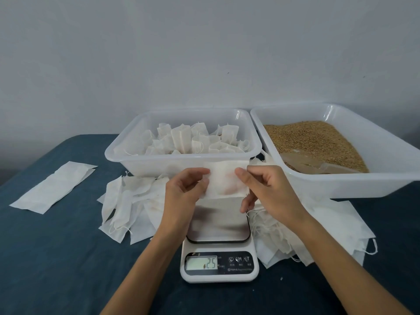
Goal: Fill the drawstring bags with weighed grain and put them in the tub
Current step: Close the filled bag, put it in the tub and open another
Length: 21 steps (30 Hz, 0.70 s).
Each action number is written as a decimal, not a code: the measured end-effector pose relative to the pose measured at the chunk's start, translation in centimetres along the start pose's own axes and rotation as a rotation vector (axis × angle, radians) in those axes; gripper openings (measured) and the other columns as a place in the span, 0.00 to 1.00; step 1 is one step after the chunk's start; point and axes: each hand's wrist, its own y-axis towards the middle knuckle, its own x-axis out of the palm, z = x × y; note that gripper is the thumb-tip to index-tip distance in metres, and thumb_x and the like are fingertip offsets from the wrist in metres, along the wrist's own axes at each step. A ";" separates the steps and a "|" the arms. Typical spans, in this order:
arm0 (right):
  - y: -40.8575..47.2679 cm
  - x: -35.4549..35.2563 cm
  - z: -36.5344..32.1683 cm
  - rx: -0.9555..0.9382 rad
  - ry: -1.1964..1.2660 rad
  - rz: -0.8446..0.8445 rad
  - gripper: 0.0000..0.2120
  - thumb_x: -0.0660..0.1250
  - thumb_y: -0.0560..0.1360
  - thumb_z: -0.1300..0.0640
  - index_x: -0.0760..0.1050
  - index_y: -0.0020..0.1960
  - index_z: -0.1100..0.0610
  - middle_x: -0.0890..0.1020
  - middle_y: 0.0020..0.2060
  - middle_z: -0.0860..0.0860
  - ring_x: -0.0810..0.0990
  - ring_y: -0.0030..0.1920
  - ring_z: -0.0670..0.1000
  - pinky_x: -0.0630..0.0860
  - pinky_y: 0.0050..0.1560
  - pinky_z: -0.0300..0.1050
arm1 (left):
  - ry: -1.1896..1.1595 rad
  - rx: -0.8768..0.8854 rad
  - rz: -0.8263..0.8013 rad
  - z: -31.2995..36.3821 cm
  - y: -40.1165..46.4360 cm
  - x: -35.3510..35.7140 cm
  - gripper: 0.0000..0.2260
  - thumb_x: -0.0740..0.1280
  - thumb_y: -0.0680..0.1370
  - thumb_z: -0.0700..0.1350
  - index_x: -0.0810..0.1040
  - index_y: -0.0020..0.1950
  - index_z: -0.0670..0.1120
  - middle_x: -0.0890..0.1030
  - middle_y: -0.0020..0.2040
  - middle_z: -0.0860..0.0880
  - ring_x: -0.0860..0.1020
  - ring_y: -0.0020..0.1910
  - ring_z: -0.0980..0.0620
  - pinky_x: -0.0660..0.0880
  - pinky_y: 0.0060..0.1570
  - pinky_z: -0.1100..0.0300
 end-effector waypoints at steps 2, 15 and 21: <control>0.0 -0.1 -0.6 -0.019 -0.018 -0.037 0.19 0.66 0.81 0.46 0.75 0.34 0.53 0.71 0.24 0.54 0.85 0.29 0.58 0.72 0.29 0.50 | -0.008 -0.032 -0.012 0.0 0.0 0.0 0.08 0.70 0.81 0.34 0.86 0.54 0.44 0.86 0.46 0.49 0.79 0.42 0.56 0.76 0.44 0.64; 0.0 -2.7 -1.8 0.043 -0.111 -0.264 0.38 0.62 0.71 0.27 0.79 0.46 0.65 0.85 0.36 0.58 0.87 0.35 0.56 0.80 0.33 0.44 | -0.044 -0.039 0.035 0.3 0.2 -0.2 0.14 0.70 0.79 0.31 0.88 0.47 0.49 0.84 0.41 0.53 0.79 0.38 0.57 0.76 0.33 0.64; 0.4 -3.3 -2.3 0.053 -0.132 -0.347 0.44 0.62 0.69 0.25 0.81 0.59 0.64 0.85 0.55 0.56 0.88 0.39 0.59 0.81 0.38 0.46 | -0.238 -0.285 -0.025 0.5 0.4 -0.6 0.12 0.70 0.79 0.31 0.88 0.49 0.45 0.83 0.44 0.50 0.80 0.39 0.58 0.77 0.33 0.65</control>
